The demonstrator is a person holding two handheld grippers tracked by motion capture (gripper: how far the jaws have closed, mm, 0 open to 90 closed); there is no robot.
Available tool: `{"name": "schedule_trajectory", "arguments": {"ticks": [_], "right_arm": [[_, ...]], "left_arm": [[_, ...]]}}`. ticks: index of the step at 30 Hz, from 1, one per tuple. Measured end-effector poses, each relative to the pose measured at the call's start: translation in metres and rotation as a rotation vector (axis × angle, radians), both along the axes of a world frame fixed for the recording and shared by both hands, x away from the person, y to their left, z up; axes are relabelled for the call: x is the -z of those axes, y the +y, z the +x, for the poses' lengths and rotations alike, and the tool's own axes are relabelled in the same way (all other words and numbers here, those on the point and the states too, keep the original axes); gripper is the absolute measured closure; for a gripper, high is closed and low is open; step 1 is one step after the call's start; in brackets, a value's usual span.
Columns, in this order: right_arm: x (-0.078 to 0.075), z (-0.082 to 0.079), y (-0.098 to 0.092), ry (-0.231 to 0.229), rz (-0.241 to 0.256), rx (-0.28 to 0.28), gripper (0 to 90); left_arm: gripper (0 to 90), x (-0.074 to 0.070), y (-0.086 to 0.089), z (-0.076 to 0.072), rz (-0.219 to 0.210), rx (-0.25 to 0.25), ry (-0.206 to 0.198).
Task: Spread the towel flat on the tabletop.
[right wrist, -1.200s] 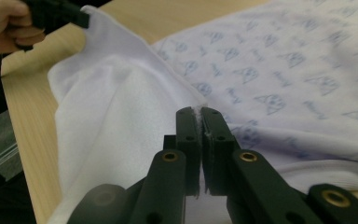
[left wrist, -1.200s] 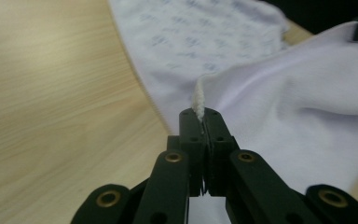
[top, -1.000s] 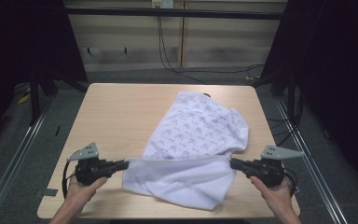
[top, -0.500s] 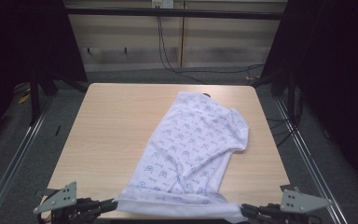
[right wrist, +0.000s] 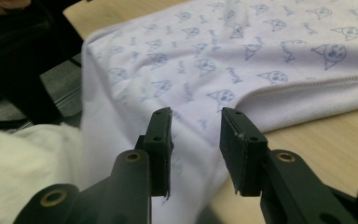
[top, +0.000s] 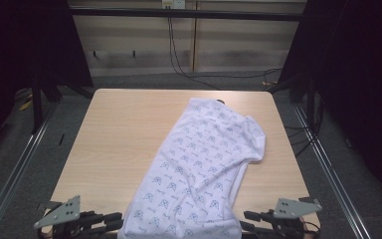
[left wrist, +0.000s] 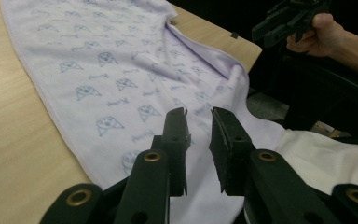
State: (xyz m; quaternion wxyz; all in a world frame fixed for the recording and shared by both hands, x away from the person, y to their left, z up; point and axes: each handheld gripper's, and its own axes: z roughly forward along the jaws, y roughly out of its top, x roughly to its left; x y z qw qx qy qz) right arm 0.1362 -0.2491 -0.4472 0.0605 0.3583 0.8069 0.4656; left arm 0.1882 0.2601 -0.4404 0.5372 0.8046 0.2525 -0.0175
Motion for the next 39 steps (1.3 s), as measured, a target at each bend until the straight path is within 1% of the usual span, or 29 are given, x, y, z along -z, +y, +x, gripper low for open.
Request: {"name": "schedule_trajectory", "arguments": {"ticks": [1,2,3,4,5,6,7,8,9,11,12,13,15,16,17,19,21,22,23,24,29,31,33,34,35,36,37,38,39], "right_arm": [[0.004,0.011,0.004,0.006,-0.022,0.024,62.6],[0.006,0.018,0.005,0.011,-0.038,0.039,60.5],[0.010,0.030,0.008,0.015,-0.045,0.049,59.7],[0.011,0.038,0.010,0.018,-0.052,0.053,58.8],[0.013,0.046,0.012,0.029,-0.067,0.066,55.9],[0.014,0.053,0.015,0.042,-0.067,0.073,53.5],[0.015,0.058,0.018,0.047,-0.062,0.074,53.3],[0.016,0.062,0.020,0.047,-0.071,0.079,50.4],[0.017,0.066,0.024,0.049,-0.087,0.084,48.5],[0.021,0.069,0.029,0.060,-0.096,0.096,46.1],[0.024,0.069,0.031,0.063,-0.117,0.098,44.7],[0.026,0.069,0.032,0.057,-0.126,0.095,44.8],[0.031,0.069,0.034,0.078,-0.131,0.097,44.7],[0.032,0.069,0.036,0.076,-0.152,0.098,45.0],[0.033,0.068,0.036,0.089,-0.160,0.106,45.8],[0.035,0.068,0.038,0.100,-0.177,0.100,53.0],[0.036,0.067,0.037,0.108,-0.200,0.097,69.0],[0.037,0.066,0.035,0.108,-0.190,0.089,77.9],[0.036,0.065,0.033,0.111,-0.190,0.093,84.1],[0.035,0.063,0.030,0.106,-0.183,0.091,87.8],[0.027,0.051,0.011,0.095,-0.158,0.134,88.9],[0.025,0.046,0.003,0.091,-0.161,0.148,88.9],[0.024,0.039,-0.005,0.099,-0.154,0.169,88.9],[0.024,0.036,-0.008,0.102,-0.152,0.175,88.9],[0.023,0.031,-0.012,0.102,-0.156,0.178,88.8],[0.023,0.027,-0.014,0.116,-0.159,0.182,88.7],[0.021,0.023,-0.014,0.128,-0.165,0.173,88.4],[0.020,0.019,-0.013,0.121,-0.181,0.160,88.0],[0.018,0.015,-0.012,0.120,-0.193,0.155,86.9]], "left_arm": [[78.0,0.002,-0.004,0.009,0.006,0.003,0.000],[79.0,0.005,-0.011,0.026,0.026,0.000,0.013],[81.2,0.009,-0.018,0.040,0.053,-0.020,0.000],[83.6,0.014,-0.026,0.057,0.065,-0.031,0.011],[85.3,0.020,-0.034,0.073,0.061,-0.037,0.042],[87.0,0.026,-0.043,0.088,0.079,-0.056,0.048],[88.2,0.030,-0.050,0.098,0.105,-0.061,0.056],[88.3,0.036,-0.063,0.113,0.156,-0.037,0.059],[88.0,0.040,-0.072,0.122,0.201,-0.049,0.041],[86.3,0.046,-0.087,0.136,0.221,-0.043,0.042],[85.2,0.048,-0.092,0.141,0.244,-0.037,0.043],[83.2,0.052,-0.096,0.147,0.246,-0.037,0.053],[83.0,0.061,-0.100,0.155,0.272,-0.063,0.053],[82.9,0.065,-0.100,0.156,0.277,-0.060,0.063],[83.7,0.066,-0.099,0.156,0.268,-0.064,0.062],[83.9,0.064,-0.099,0.153,0.286,-0.070,0.048],[84.0,0.063,-0.096,0.146,0.308,-0.077,0.031],[85.2,0.063,-0.094,0.143,0.315,-0.084,0.020],[85.4,0.063,-0.091,0.138,0.316,-0.095,0.011],[85.4,0.063,-0.087,0.134,0.314,-0.095,0.015],[85.3,0.061,-0.064,0.103,0.321,-0.093,0.037],[84.4,0.059,-0.057,0.091,0.315,-0.076,0.070],[83.8,0.058,-0.053,0.079,0.320,-0.056,0.072],[83.2,0.057,-0.050,0.071,0.320,-0.041,0.087],[82.6,0.057,-0.047,0.065,0.321,-0.028,0.096],[81.6,0.057,-0.045,0.060,0.311,-0.014,0.111],[80.0,0.055,-0.043,0.057,0.315,0.001,0.119],[78.1,0.053,-0.042,0.054,0.323,-0.018,0.113],[75.2,0.051,-0.041,0.053,0.311,-0.027,0.104]]}}
